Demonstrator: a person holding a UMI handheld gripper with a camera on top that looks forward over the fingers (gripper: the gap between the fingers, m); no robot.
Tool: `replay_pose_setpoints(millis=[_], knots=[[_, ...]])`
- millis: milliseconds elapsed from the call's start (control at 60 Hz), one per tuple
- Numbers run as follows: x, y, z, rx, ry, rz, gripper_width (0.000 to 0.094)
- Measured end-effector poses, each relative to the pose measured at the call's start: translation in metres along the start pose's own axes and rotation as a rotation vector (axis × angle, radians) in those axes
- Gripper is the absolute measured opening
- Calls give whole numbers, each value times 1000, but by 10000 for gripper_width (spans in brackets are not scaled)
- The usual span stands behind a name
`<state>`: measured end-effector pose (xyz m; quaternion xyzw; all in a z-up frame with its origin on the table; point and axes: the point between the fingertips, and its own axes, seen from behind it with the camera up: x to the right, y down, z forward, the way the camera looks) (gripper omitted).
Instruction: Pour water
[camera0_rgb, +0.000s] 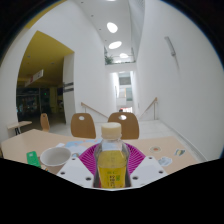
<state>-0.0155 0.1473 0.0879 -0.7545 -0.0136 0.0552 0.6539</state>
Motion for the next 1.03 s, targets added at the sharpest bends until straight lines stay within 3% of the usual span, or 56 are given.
replay_pose_setpoints(millis=[167,250,333,400,417,783,1033], knots=[[5,-10,7,8,-21,-78,369],[8,-7,-4,-8,-23,-47,444],[13,-5,-1,-53,-21,-52,569],[15,-4,-10,-69,-21,-41,862],[16,-5,-13,-65,-23,-39,880],[18,13,-141,-126,-142,6,857],[19,30,-186,-266,-143,-4,856]])
